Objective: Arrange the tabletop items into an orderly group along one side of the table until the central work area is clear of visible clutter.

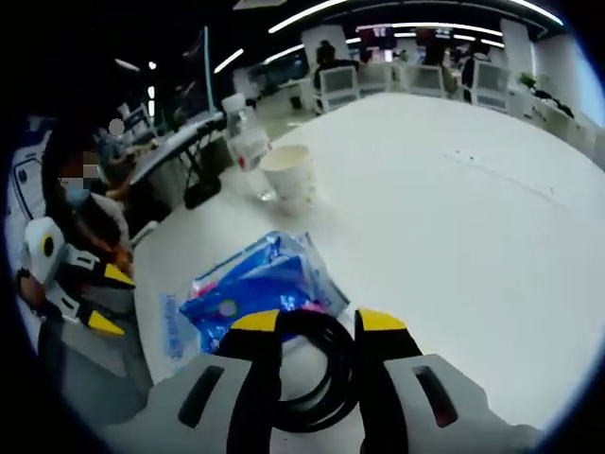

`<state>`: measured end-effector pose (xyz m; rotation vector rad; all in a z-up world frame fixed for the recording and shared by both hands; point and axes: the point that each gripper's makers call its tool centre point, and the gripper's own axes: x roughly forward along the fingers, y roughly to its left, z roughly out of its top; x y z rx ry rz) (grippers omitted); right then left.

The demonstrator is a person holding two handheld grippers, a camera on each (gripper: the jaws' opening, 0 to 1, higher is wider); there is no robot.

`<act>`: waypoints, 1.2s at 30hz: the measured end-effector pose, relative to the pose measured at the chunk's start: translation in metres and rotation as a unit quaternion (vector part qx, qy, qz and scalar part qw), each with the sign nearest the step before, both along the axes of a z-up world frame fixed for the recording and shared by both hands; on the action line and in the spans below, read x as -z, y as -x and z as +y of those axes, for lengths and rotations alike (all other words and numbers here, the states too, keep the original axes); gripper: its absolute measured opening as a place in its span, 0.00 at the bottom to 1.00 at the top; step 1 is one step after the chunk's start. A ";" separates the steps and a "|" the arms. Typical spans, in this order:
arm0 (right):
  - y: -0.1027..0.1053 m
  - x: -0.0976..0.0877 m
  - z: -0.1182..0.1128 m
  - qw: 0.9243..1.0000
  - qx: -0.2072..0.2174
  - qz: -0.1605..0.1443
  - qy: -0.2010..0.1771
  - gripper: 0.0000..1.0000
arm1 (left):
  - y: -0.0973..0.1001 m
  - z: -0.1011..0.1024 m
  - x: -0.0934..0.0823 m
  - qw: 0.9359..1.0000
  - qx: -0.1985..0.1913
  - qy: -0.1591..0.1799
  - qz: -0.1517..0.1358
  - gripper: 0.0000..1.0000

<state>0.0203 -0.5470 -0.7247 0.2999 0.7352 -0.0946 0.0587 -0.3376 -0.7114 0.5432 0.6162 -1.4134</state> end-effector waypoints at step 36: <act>0.018 0.043 -0.011 0.995 -0.017 0.076 0.057 0.11 | -0.010 0.000 -0.004 0.999 -0.034 0.014 0.021 0.43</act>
